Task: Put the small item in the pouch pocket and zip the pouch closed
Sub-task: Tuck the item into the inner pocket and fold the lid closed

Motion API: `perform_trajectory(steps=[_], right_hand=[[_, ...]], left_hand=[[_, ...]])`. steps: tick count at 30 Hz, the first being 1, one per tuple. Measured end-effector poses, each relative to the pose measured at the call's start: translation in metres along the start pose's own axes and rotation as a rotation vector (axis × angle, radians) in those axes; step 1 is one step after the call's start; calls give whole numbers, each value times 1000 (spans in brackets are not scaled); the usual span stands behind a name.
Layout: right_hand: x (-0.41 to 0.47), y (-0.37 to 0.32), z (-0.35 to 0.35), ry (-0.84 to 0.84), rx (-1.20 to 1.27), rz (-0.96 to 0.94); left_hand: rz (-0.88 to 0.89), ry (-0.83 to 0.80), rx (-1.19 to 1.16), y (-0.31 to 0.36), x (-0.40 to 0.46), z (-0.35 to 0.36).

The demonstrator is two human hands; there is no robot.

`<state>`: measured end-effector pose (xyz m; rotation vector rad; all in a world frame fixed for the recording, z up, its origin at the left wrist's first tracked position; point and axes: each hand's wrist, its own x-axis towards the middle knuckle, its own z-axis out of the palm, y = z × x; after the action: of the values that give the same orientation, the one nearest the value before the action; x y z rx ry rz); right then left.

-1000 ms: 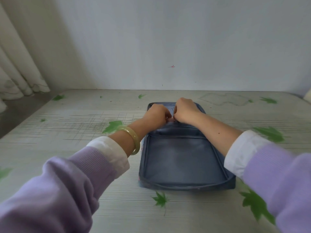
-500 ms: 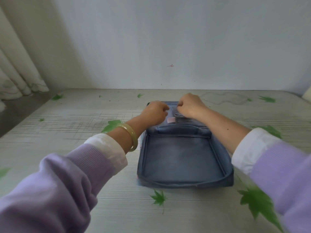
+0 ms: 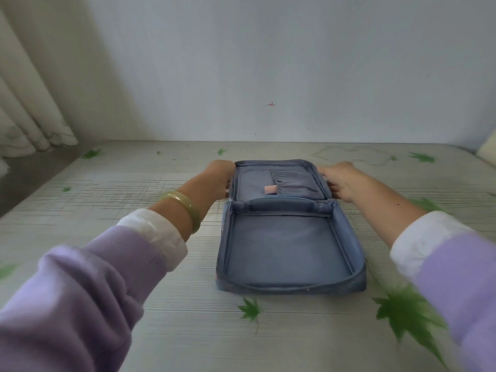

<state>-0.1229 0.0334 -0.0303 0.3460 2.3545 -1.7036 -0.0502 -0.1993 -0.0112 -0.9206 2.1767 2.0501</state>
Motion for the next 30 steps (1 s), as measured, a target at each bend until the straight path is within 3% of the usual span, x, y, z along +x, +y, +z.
perform_trajectory(steps=[6,13,21,30], right_hand=[[3,3,-8,-29,67,22],[4,0,-10,-18,118,-25],[1,-5,-15,-41,160,-96],[-17,-7,-26,-51,15,-266]], left_hand=[[-40,-1,-57,-2,3,-5],[46,86,72,-5,15,-4],[142,75,118,0,7,-3],[235,-7,93,2,-7,-13]])
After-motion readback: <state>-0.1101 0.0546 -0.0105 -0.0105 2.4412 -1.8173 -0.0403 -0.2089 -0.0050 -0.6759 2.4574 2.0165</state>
